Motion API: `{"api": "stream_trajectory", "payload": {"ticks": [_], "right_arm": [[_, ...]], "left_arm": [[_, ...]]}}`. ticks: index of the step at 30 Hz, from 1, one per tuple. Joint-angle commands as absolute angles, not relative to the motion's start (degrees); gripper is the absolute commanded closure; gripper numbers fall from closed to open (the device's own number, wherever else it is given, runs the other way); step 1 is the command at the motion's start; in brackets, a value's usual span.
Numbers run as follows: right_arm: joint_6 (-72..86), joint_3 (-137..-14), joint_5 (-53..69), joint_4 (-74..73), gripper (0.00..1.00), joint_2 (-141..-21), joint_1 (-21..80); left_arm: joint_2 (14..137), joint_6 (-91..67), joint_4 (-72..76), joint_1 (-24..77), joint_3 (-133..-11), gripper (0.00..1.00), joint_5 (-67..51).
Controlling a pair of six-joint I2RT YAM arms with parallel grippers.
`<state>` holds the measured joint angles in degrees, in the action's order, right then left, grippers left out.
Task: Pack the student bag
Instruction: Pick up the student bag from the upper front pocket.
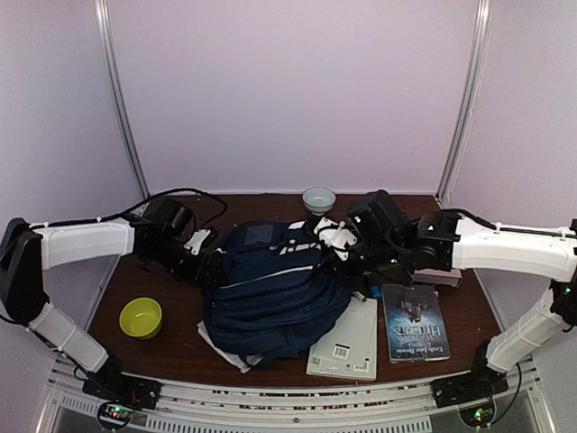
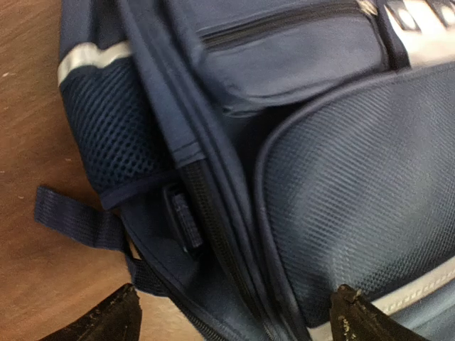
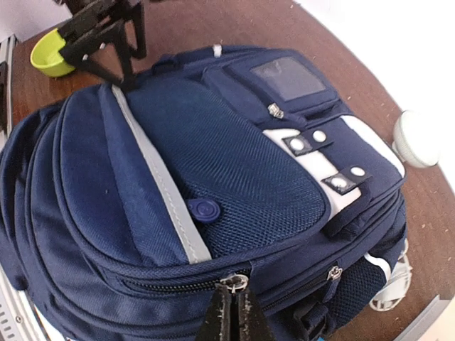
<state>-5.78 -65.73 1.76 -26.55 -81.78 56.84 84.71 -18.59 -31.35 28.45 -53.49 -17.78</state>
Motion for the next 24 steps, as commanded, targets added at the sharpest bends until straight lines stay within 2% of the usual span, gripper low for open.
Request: {"api": "stream_trajectory", "payload": {"ticks": [1, 5, 9, 14, 17, 20, 24], "right_arm": [[-10.80, -74.32, -5.55, -27.61, 1.00, -79.15, 56.33], [-14.99, -80.63, -7.03, -30.67, 1.00, -79.28, 56.28], [-19.47, -86.34, -8.33, -32.16, 1.00, -79.13, 56.32], [-26.21, -91.14, -5.97, -31.59, 1.00, -78.14, 56.27], [-30.62, -91.89, -3.65, -31.45, 1.00, -76.42, 56.33], [-35.80, -91.27, -1.21, -30.51, 1.00, -73.81, 56.32], [-41.23, -92.71, 2.95, -31.92, 1.00, -72.30, 56.38]], "left_arm": [[80.30, -20.39, -25.77, 32.87, -50.67, 0.07, -21.07], [76.32, -20.18, -24.03, 42.71, -49.82, 0.08, -18.87], [71.47, -21.23, -20.29, 48.30, -49.66, 0.08, -19.45], [68.42, -15.16, -22.19, 55.23, -54.07, 0.09, -19.07], [62.95, -10.94, -24.29, 55.90, -57.40, 0.09, -19.95], [57.67, -8.67, -26.03, 55.42, -60.99, 0.05, -15.61], [58.10, -7.52, -30.37, 48.11, -69.37, 0.04, -15.37]]}}
